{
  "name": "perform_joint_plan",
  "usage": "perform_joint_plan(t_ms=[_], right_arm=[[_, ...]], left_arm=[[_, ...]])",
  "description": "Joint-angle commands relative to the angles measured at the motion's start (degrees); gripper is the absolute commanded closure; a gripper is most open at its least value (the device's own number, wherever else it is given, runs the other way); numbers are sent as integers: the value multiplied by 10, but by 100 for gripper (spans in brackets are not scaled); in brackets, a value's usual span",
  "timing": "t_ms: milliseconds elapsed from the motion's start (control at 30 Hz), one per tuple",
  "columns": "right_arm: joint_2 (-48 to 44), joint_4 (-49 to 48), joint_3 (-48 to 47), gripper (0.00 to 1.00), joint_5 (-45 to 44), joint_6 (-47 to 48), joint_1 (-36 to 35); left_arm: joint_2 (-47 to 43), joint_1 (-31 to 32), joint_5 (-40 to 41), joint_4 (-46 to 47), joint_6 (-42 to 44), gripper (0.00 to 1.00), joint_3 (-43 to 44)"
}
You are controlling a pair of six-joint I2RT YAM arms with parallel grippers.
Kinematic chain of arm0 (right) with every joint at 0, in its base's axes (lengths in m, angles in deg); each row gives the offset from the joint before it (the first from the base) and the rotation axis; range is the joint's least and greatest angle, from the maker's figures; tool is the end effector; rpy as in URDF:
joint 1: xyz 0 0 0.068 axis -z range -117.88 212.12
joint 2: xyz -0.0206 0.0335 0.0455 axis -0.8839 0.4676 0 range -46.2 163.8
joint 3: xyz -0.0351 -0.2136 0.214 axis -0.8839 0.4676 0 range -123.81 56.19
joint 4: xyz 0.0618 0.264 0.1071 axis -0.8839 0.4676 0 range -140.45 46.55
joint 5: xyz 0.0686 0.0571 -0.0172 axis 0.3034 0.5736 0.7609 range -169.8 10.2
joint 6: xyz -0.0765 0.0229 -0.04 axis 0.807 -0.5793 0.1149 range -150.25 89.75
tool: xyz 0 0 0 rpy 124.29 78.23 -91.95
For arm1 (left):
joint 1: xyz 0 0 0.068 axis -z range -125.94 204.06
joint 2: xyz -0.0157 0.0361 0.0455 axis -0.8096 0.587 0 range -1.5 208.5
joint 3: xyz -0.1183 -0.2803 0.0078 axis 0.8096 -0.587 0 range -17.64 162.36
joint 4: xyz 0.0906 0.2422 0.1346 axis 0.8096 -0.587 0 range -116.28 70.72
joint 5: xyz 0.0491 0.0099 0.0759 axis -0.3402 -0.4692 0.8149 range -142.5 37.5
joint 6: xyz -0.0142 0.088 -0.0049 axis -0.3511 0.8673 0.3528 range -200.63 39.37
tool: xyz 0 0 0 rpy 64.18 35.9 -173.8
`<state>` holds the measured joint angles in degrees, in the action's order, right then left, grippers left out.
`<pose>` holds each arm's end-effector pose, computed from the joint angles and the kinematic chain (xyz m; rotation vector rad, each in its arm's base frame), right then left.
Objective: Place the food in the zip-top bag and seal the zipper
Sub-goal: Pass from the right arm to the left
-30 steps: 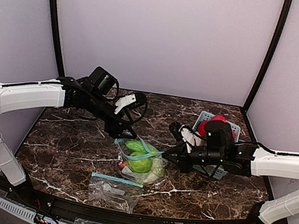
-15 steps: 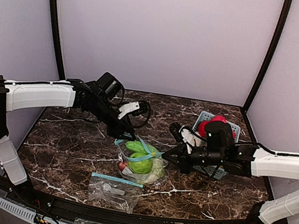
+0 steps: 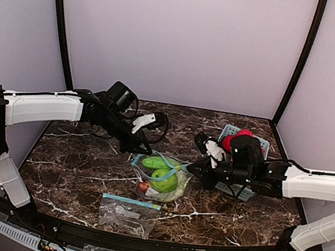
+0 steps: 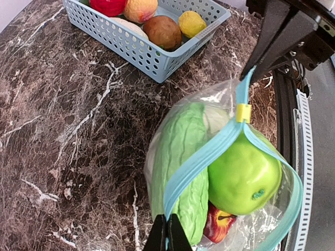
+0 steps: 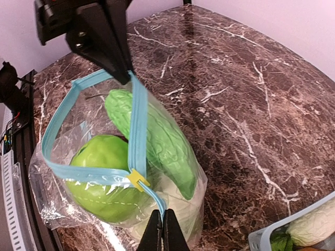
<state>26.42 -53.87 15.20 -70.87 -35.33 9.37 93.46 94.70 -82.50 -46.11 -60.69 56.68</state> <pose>0.1919 0.2725 0.2302 -0.9599 1.9247 0.7685 0.2948 -0.3054 0.2621 1.4195 1.9363 -0.7964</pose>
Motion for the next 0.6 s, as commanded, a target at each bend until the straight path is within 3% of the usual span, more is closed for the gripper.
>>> perform_joint_plan(t_ms=[0, 133, 400, 500, 567], right_arm=[[6, -20, -43, 100, -87, -19, 10], [47, -15, -93, 100, -117, -23, 28], [167, -4, -192, 99, -75, -46, 72], [188, 8, -215, 82, -66, -42, 75], [186, 18, -221, 63, -64, -42, 76]], left_arm=[[-73, 1, -36, 36, -30, 99, -31], [-110, 5, -55, 64, -55, 99, -64], [-151, 26, -52, 162, -154, 99, -156], [-147, 30, -34, 184, -174, 99, -165], [-142, 30, -12, 188, -184, 99, -167]])
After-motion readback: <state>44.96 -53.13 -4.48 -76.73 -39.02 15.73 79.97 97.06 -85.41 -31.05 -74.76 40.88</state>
